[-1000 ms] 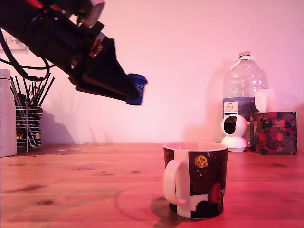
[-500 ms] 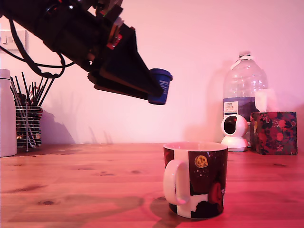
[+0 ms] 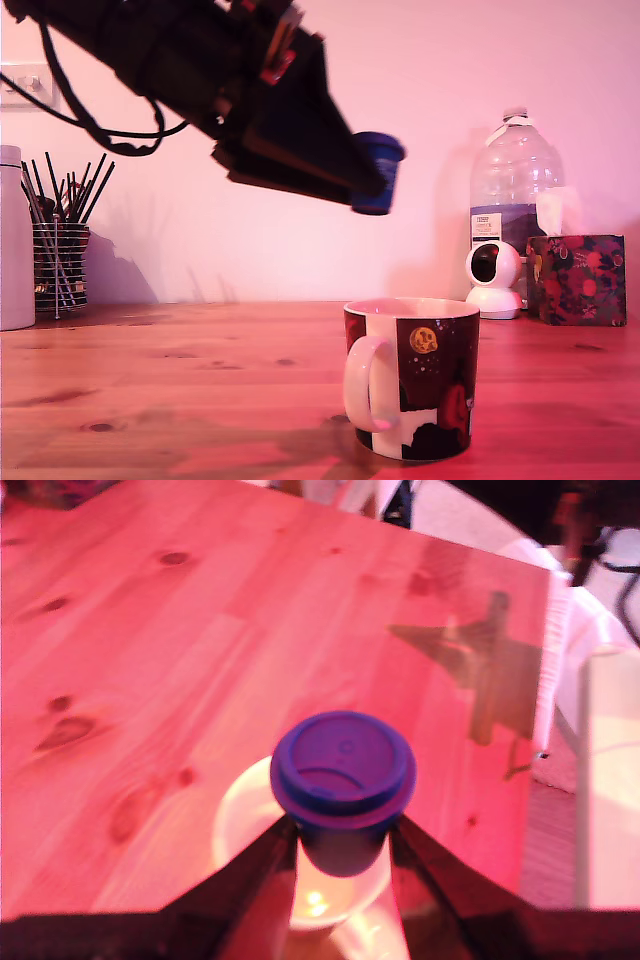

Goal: Pick up the coffee capsules from the table one by one and drop them inside the nearest coffee cup

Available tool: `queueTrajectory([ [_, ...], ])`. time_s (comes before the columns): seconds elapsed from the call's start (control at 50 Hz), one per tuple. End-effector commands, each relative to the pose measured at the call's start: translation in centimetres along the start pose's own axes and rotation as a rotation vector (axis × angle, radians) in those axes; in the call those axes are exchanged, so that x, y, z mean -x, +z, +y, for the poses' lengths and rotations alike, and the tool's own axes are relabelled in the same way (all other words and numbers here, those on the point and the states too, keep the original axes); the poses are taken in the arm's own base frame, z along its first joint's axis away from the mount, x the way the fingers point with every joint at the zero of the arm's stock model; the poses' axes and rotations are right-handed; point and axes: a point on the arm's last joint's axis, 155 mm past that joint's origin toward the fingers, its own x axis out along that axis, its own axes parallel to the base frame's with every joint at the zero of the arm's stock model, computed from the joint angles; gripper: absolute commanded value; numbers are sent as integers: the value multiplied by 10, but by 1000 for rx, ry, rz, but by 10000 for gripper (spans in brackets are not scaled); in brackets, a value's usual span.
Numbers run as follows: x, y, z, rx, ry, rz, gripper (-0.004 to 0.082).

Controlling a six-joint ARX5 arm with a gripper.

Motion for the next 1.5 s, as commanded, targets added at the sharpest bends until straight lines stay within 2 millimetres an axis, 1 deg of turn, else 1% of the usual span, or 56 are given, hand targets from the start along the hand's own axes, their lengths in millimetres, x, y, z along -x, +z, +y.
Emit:
queueTrajectory([
  [0.0, -10, -15, 1, 24, 2, 31, 203],
  [0.16, -20, -28, 9, 33, 40, 68, 203],
  [0.34, -31, -40, 10, 41, 45, 112, 203],
  [0.62, -47, -36, 11, 37, 50, 160, 203],
  [0.74, -53, -39, 12, 38, 63, 195, 203],
  [0.86, -55, -43, 14, 44, 68, 220, 203],
  [1.26, -55, -41, 14, 45, 68, 223, 203],
  [1.42, -54, -45, 13, 50, 66, 239, 205],
  [1.44, -54, -46, 13, 51, 66, 241, 212],
  [1.48, -53, -47, 13, 53, 66, 248, 274],
])
